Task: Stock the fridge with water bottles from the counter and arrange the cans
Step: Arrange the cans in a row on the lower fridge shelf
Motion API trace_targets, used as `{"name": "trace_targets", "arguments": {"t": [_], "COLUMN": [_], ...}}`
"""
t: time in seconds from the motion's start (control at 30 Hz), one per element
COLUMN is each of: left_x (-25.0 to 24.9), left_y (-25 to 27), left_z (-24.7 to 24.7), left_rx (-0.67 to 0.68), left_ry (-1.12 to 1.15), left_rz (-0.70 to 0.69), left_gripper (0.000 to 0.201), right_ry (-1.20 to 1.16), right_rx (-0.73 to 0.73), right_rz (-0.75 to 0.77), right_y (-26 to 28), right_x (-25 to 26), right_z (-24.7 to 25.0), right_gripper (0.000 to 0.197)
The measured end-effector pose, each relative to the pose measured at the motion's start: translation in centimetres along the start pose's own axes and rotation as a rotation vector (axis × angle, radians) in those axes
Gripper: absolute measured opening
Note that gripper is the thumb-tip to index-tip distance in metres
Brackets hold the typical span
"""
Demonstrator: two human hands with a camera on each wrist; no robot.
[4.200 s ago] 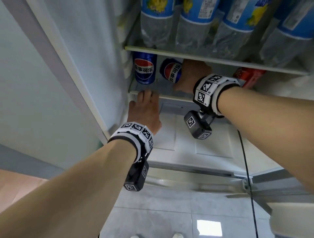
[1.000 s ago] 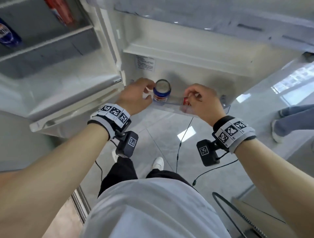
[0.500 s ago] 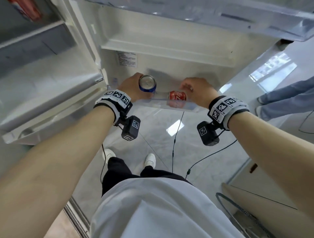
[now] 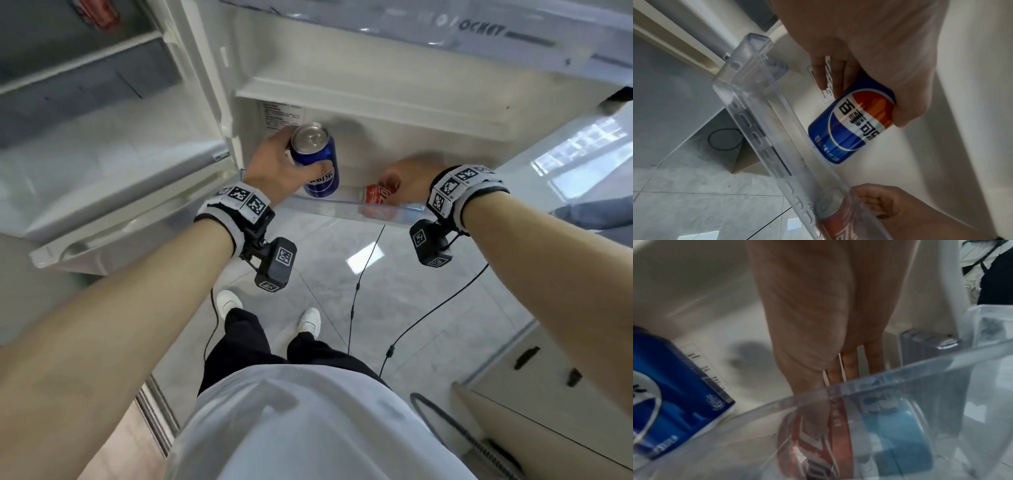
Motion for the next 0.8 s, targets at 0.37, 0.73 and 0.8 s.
{"name": "trace_targets", "arguments": {"t": [0.37,0.73,0.8], "left_x": [1.2,0.2,-0.1], "left_y": [0.6,1.3,1.5], "left_z": [-0.2,-0.1,0.3], "left_rx": [-0.020,-0.061,-0.070], "left_ry": [0.040,0.017,0.011], "left_rz": [0.051,0.009,-0.011], "left_gripper": [0.062,0.058,0.059], "right_ry": [-0.028,-0.283,-0.513], "right_rx": [-0.069,-0.274,-0.349], "right_rz": [-0.041,-0.120,-0.024], "right_y": [-1.7,-1.7,-0.8], "right_x": [-1.1,-1.2,-0.8], "right_z": [-0.6,-0.6,-0.5], "right_gripper": [0.036,0.059,0.059]}}
Point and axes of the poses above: each hand's wrist, its own y-axis away from the middle knuckle, its own z-axis out of the back of the hand, x = y × z, the point moved 6 cm from there along -y, towards the middle knuckle, and after that the axes turned 3 degrees about -x, right-handed, at the moved point
